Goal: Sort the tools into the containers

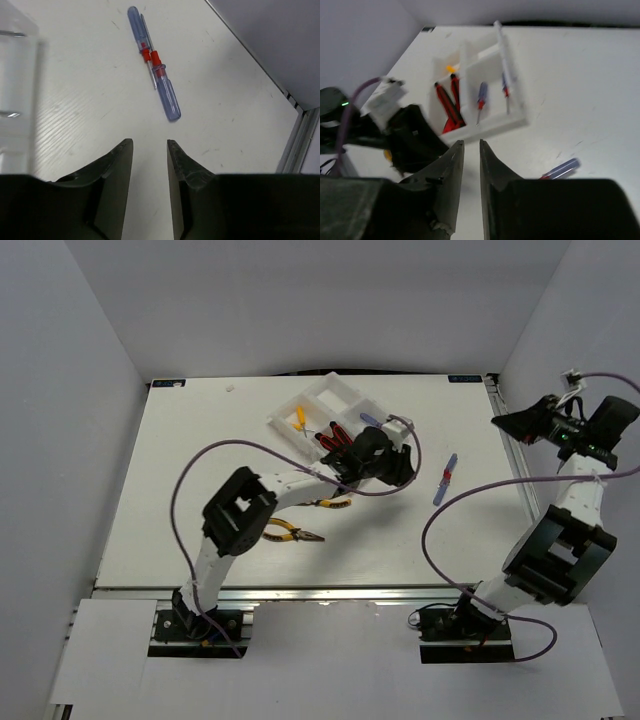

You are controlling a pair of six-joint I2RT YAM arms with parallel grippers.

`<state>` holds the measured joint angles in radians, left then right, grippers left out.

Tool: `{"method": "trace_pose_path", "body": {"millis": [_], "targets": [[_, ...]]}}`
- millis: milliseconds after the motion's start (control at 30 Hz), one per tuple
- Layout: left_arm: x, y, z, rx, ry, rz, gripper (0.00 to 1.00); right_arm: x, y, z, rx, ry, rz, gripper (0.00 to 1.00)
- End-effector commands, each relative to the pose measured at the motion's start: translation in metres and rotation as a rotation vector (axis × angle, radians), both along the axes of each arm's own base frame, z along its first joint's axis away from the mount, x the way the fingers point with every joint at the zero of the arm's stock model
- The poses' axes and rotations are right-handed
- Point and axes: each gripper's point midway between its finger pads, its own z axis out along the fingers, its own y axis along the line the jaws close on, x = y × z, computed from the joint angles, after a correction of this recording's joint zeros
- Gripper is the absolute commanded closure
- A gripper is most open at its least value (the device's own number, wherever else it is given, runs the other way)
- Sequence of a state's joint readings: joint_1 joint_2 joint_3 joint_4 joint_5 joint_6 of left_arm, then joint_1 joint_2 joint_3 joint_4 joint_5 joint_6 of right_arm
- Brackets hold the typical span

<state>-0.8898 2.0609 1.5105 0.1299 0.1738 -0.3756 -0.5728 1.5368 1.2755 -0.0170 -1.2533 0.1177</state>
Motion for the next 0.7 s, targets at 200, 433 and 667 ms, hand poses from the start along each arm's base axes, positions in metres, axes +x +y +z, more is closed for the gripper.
{"method": "trace_pose_path", "body": {"millis": [200, 433, 667], "targets": [[0.016, -0.081, -0.021, -0.008, -0.040, 0.047, 0.40, -0.068, 0.055, 0.007, -0.014, -0.085, 0.140, 0.65], [0.019, -0.099, -0.037, 0.024, -0.088, 0.082, 0.36, -0.070, 0.056, 0.000, 0.026, -0.043, 0.181, 0.64], [0.008, -0.117, -0.052, 0.077, -0.152, 0.088, 0.32, -0.073, 0.058, 0.004, 0.022, -0.055, 0.191, 0.64]]}}
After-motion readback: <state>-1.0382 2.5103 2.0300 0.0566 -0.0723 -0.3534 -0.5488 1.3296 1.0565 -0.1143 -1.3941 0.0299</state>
